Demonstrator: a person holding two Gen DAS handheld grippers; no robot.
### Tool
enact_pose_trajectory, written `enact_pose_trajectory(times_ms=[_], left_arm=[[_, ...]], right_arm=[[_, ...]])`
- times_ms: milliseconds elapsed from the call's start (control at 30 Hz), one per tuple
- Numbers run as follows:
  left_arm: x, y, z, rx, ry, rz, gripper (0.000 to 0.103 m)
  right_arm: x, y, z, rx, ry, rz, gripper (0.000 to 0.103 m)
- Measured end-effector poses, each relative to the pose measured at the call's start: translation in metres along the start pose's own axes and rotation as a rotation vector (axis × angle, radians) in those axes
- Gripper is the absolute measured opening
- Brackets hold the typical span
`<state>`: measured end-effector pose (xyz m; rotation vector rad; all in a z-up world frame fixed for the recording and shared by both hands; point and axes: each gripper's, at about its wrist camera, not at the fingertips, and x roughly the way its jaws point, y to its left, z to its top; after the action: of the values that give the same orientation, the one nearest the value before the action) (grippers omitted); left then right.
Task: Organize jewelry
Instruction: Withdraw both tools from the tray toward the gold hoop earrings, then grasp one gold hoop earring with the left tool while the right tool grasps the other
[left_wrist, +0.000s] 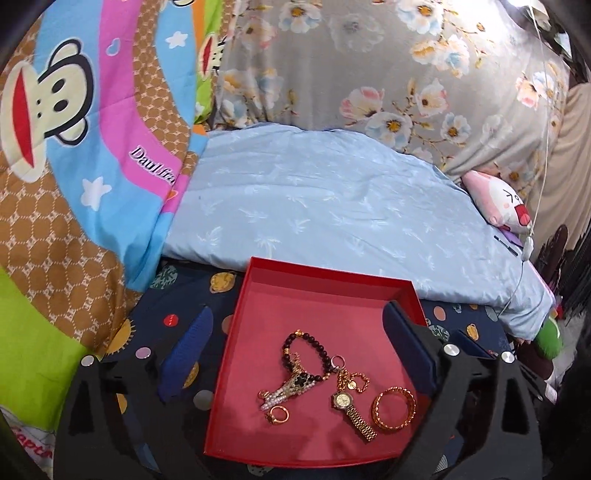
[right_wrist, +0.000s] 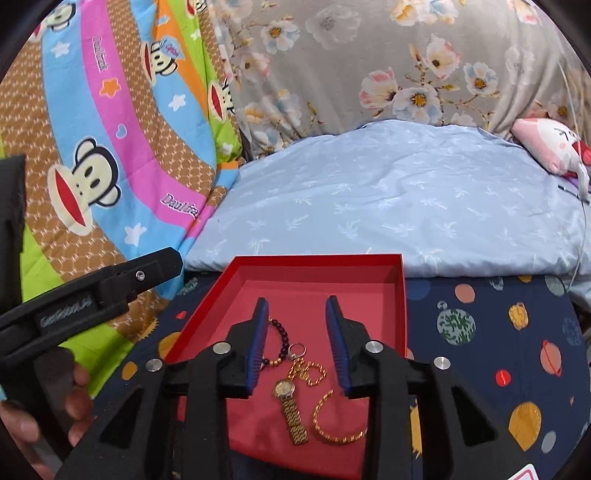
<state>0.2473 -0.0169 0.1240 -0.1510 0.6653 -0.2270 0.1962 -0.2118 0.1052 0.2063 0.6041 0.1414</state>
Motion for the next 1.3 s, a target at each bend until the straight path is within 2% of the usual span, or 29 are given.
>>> enact_pose_trajectory(times_ms=[167,300,500,633,800,1067,1300], left_arm=[[-0.016,0.014,-0.016,-0.033,0.002,0.012,0.091],[-0.031,0.021,-0.044,-0.008,0.021,0.052,0.091],[-0.045,0.03,-0.095,0.015,0.098,0.078,0.091],[-0.052,0.036,-0.134,0.033,0.155,0.107,0.091],[-0.057,0.039,-0.163,0.067,0.203,0.127,0.09],[-0.05,0.039,-0.186,0.126,0.24,0.153,0.065],[-0.043,0.039,-0.191,0.138,0.245,0.173,0.058]], right_arm=[[-0.029,-0.01,-0.024,0.058,0.005,0.024,0.035],[-0.046,-0.012,-0.049,0.076,0.034,0.026,0.035],[-0.068,-0.018,-0.088,0.115,0.092,0.028,0.035],[-0.079,-0.015,-0.112,0.097,0.128,0.008,0.035],[-0.086,-0.011,-0.137,0.088,0.175,0.007,0.035],[-0.089,-0.003,-0.156,0.084,0.213,0.011,0.035],[-0.087,0.005,-0.157,0.069,0.223,0.022,0.035]])
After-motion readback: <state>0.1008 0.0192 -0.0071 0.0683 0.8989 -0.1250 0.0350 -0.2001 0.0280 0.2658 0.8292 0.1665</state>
